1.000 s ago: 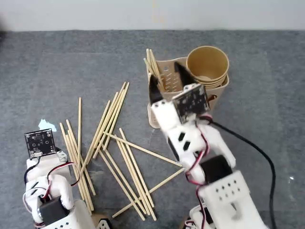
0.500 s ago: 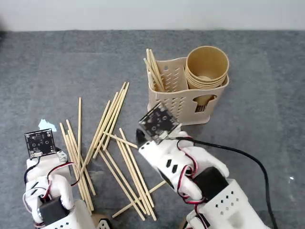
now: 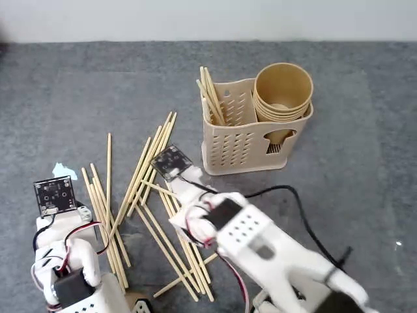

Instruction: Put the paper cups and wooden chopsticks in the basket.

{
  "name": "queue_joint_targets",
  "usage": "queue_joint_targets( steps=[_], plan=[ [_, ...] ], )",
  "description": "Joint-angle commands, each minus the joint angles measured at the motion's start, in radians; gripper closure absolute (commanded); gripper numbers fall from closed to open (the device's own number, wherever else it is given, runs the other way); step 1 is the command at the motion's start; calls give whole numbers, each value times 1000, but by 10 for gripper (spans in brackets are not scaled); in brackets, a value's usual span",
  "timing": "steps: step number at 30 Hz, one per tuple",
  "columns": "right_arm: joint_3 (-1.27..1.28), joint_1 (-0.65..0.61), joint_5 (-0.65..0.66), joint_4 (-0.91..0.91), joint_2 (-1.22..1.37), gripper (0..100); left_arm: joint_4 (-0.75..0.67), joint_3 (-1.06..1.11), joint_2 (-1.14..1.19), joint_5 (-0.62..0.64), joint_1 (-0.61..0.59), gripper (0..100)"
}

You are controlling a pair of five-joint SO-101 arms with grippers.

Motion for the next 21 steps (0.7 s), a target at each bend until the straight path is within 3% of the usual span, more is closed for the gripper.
queue_joint_targets(
  steps=[1,21],
  plan=[
    [-124,-30,-58,-12,130,865,-25,-4,-20,-8,9,988],
    [-371,-53,-64,-12,588,864,-25,-4,-20,-8,9,988]
  ],
)
